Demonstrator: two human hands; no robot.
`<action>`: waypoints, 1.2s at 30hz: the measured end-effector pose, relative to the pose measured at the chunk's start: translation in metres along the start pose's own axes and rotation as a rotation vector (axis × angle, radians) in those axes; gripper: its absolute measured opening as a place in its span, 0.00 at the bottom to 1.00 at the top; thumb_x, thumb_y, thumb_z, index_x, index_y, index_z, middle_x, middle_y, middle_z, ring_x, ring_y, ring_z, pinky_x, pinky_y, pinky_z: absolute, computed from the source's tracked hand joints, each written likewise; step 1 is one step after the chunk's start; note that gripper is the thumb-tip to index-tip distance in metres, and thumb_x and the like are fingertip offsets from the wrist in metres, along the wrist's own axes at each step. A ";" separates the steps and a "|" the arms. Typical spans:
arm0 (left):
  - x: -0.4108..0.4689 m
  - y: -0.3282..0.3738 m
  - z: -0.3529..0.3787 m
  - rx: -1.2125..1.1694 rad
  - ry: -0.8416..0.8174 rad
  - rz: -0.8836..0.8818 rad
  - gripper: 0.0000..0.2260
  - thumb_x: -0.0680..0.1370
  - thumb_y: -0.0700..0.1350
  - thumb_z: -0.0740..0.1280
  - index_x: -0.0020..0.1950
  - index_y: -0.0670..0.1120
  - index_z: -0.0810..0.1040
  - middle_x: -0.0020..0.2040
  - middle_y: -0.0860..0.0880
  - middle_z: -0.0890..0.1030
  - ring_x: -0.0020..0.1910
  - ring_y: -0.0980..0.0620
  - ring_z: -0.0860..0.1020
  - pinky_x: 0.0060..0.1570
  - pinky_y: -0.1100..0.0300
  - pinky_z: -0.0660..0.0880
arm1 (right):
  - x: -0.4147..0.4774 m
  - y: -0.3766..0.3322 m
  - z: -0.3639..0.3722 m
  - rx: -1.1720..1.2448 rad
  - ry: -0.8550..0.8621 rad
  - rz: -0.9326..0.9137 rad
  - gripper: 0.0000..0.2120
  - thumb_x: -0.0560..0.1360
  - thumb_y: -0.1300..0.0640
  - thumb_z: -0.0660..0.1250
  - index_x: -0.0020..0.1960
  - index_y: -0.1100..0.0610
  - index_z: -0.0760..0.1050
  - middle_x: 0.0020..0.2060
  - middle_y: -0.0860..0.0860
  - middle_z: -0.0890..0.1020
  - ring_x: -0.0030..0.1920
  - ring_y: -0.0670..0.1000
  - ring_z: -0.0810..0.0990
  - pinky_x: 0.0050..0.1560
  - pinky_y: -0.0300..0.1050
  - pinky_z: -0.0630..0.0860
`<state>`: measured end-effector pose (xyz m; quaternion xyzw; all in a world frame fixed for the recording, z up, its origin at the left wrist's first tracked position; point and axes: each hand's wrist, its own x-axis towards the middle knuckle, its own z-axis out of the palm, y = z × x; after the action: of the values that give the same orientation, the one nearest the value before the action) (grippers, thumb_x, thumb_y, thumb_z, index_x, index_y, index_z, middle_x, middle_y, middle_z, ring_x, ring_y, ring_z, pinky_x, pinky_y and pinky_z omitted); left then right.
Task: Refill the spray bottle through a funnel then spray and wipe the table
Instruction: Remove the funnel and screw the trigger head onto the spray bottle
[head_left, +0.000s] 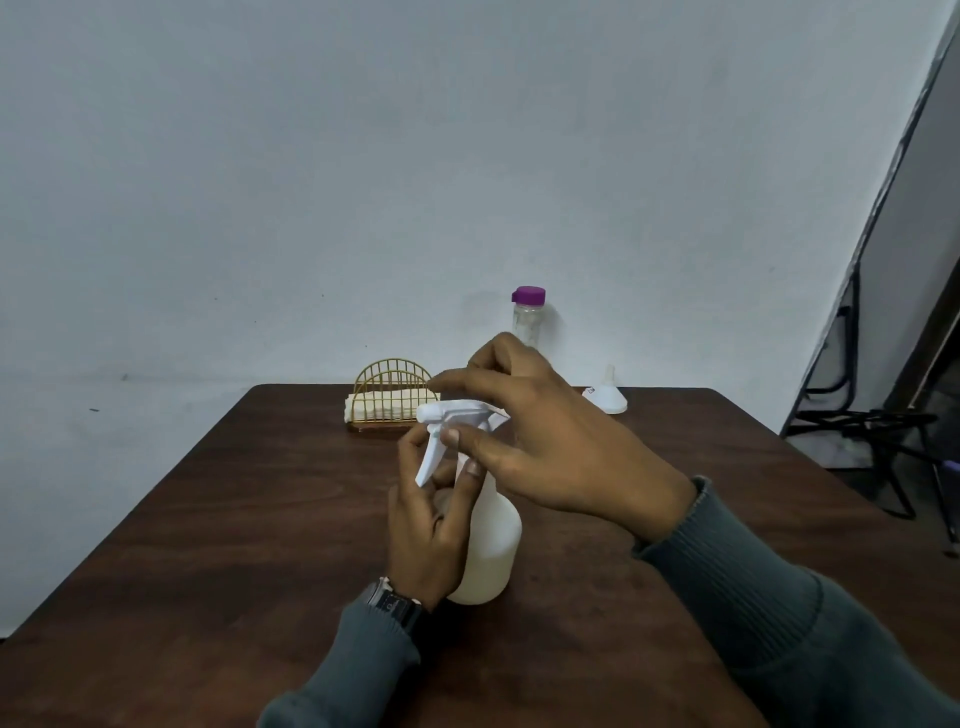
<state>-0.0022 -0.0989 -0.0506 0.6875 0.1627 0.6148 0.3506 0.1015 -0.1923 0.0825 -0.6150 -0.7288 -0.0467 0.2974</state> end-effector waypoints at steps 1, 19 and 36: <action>-0.001 0.000 -0.001 -0.002 -0.011 -0.016 0.25 0.81 0.61 0.64 0.66 0.42 0.77 0.44 0.54 0.88 0.43 0.59 0.86 0.41 0.62 0.78 | 0.002 0.002 0.001 -0.004 0.000 0.011 0.18 0.81 0.45 0.70 0.69 0.45 0.79 0.55 0.42 0.74 0.59 0.44 0.76 0.59 0.48 0.78; -0.007 -0.012 0.002 0.067 -0.013 -0.084 0.24 0.83 0.56 0.56 0.36 0.42 0.77 0.31 0.48 0.77 0.30 0.54 0.74 0.31 0.55 0.67 | -0.024 0.040 0.026 0.651 -0.080 0.215 0.15 0.81 0.62 0.72 0.63 0.48 0.81 0.57 0.49 0.87 0.60 0.46 0.84 0.64 0.43 0.80; -0.006 -0.010 -0.004 0.162 -0.335 -0.085 0.13 0.71 0.57 0.73 0.46 0.48 0.82 0.40 0.52 0.85 0.40 0.54 0.84 0.37 0.57 0.78 | -0.025 0.030 0.058 0.609 0.214 0.307 0.27 0.82 0.68 0.67 0.62 0.34 0.76 0.52 0.37 0.88 0.59 0.39 0.84 0.62 0.36 0.76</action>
<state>-0.0055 -0.0946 -0.0622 0.7987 0.1801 0.4614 0.3418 0.1090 -0.1818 0.0138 -0.5922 -0.5730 0.1541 0.5452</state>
